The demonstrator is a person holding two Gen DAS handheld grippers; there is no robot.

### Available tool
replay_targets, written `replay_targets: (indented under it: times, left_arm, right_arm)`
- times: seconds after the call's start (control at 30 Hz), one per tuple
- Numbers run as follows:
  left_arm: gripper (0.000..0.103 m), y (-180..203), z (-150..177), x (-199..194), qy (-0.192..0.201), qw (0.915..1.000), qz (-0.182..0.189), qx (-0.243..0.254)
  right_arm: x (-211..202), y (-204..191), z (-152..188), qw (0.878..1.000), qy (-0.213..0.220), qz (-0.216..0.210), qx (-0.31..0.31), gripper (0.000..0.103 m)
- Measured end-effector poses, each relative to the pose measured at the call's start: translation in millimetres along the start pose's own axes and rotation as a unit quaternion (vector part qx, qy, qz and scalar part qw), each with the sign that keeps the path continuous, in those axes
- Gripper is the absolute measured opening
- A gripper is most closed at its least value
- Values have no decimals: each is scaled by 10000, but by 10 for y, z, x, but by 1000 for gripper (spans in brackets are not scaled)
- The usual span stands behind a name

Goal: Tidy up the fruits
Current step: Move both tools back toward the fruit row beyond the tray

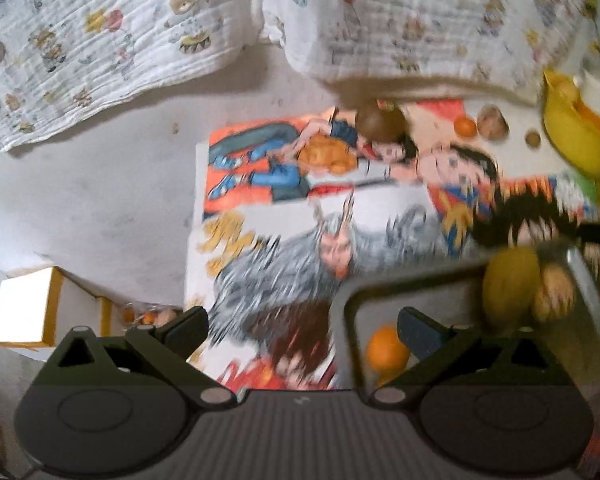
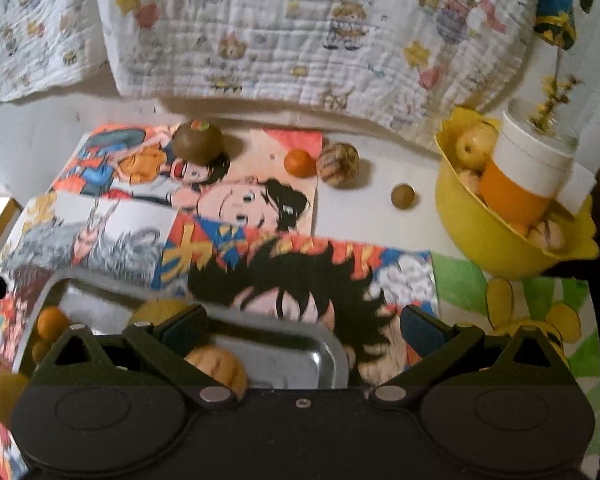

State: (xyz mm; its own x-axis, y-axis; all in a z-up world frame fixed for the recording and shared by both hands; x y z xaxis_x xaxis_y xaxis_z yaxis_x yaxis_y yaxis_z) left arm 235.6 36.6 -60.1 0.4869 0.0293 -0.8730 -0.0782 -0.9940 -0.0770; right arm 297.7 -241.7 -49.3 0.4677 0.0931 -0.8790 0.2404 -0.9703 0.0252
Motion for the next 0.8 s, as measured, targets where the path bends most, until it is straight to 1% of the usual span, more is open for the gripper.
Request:
replay_targets:
  times: [0.2, 0.3, 0.57, 0.7, 0.8]
  left_arm:
    - [102, 225, -506, 261, 330, 9992, 20, -240]
    - [102, 314, -745, 394, 415, 9988, 56, -239]
    - [102, 555, -1185, 800, 436, 9988, 136, -155]
    - [102, 662, -1349, 1002, 435, 9988, 177, -159]
    - [102, 718, -1455, 1150, 435, 9988, 137, -202]
  right_arm:
    - [230, -38, -270, 9998, 95, -29, -185, 102]
    - [363, -60, -385, 9986, 151, 4, -510, 102]
    - [723, -1, -674, 9920, 227, -42, -1239, 102]
    - [915, 38, -820, 9862, 272, -39, -1634, 102]
    - [1021, 22, -911, 9802, 350, -109, -1943, 100]
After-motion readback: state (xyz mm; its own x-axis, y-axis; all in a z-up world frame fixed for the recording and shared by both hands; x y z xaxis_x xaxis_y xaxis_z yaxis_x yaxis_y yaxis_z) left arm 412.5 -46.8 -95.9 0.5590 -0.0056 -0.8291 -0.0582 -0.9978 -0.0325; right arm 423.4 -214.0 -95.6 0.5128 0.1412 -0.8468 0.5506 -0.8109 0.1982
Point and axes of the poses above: each gripper's, at about its wrist camera, not at the fingertips, and x roughly the way its jaws point, y to its right, z to its underside, the point moved 5 cm from there along x, roughly the way its jaws point, and after that the axes turned 1 degree about -y, right-handed, at the moved point
